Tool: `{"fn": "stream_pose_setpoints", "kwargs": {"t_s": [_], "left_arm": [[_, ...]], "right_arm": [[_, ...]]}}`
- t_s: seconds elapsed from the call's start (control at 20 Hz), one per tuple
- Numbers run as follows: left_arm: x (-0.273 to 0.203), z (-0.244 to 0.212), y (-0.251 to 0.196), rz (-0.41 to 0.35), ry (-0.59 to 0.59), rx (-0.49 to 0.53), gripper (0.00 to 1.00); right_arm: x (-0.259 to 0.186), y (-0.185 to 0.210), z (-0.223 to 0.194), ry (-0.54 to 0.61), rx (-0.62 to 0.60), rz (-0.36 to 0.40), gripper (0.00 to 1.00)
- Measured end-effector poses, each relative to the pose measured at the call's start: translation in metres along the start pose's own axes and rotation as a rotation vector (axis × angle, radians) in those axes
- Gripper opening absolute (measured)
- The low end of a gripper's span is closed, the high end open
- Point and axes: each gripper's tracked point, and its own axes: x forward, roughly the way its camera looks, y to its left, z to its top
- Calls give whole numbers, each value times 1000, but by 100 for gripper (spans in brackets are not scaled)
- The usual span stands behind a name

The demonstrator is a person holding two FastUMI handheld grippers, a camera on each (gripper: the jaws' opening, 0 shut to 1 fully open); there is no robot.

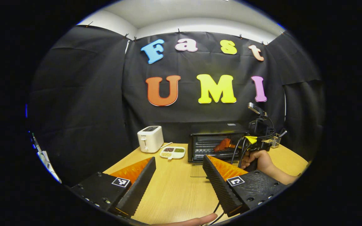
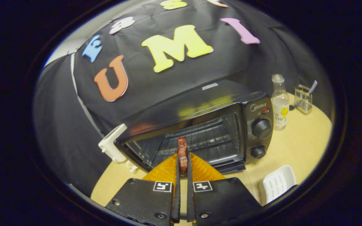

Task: Open the electric oven with the left hand, put the food in, and close the electric oven.

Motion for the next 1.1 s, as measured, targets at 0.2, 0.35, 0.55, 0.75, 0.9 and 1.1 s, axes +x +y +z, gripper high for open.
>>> {"fn": "stream_pose_setpoints", "kwargs": {"t_s": [0.2,0.35,0.55,0.75,0.9,1.1], "left_arm": [[-1,-5,7,9,25,-23,94],[-1,1,6,-7,-3,-27,94],[3,-4,2,-44,-7,-44,94],[2,-10,4,-29,27,-21,94],[0,-15,6,-17,54,1,94],[-11,-11,9,-6,52,1,94]], "right_arm": [[53,-1,-1,33,280,50,11],[73,-10,-8,43,381,52,12],[71,-15,-8,42,328,8,19],[68,-27,-17,64,214,-71,28],[65,-43,-12,33,83,-110,33],[43,-55,-22,75,-45,-155,65]]}}
